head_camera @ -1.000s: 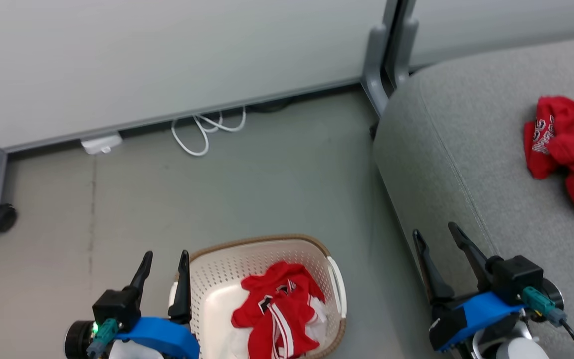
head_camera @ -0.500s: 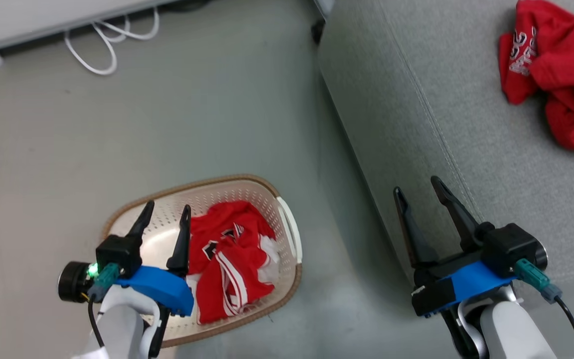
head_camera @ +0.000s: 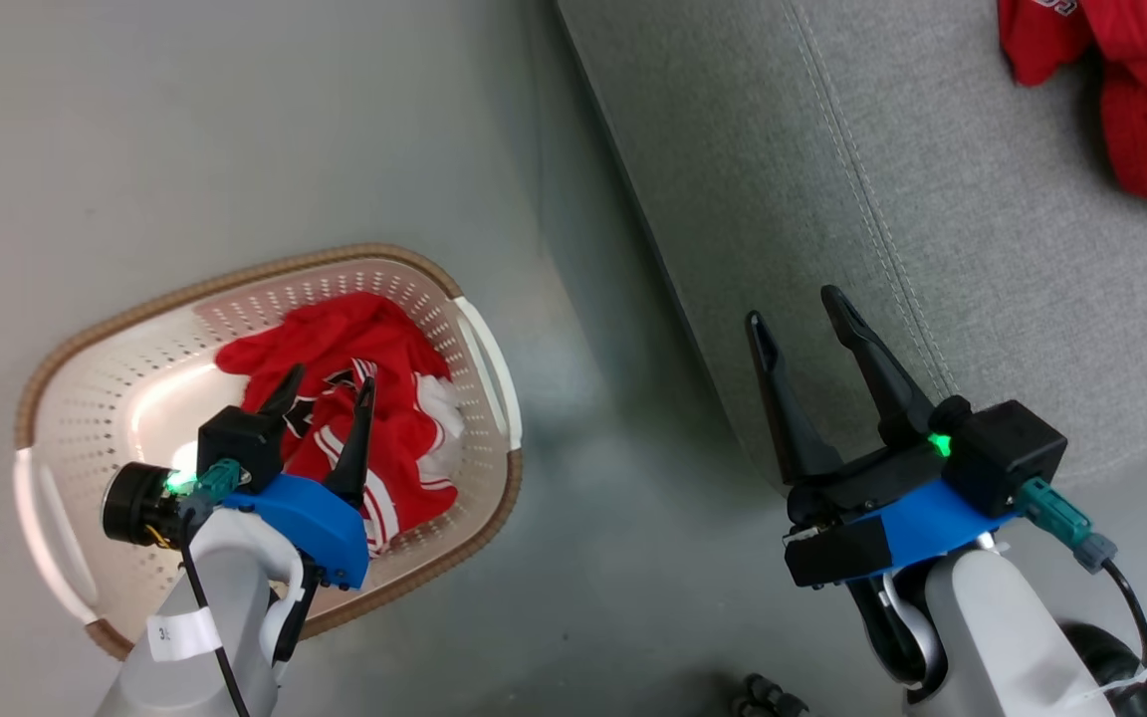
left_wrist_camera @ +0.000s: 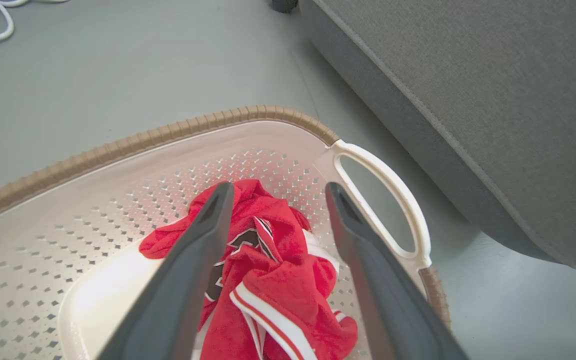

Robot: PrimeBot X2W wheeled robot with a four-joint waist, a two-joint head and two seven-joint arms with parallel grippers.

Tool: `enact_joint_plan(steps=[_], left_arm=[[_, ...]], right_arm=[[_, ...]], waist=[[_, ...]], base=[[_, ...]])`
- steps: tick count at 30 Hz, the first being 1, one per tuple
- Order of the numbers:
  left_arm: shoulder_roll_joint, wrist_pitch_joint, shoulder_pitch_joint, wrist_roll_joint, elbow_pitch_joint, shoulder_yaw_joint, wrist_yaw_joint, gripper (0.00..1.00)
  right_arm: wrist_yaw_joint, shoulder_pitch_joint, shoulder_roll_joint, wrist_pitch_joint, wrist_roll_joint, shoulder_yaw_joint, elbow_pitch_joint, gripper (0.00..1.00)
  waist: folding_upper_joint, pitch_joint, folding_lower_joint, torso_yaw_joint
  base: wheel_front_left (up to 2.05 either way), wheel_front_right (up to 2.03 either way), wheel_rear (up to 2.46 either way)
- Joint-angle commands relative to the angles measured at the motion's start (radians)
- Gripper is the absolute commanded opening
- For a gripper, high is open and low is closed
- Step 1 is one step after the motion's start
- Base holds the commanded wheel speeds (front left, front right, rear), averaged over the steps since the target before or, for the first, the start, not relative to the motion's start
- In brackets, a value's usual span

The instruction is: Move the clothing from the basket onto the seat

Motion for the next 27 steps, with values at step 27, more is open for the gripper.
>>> enact_joint_plan(steps=[27], left_arm=[[0.084,0.007,-0.229,-0.229,0.242,-0.213,-0.001,1.00]], right_arm=[[0.000,0.004,0.003,-0.028,0.016,0.038,-0.084,1.00]], waist=[[0.0000,0.213,-0.0002,-0.035]], base=[[0.06,0.06,0.06]])
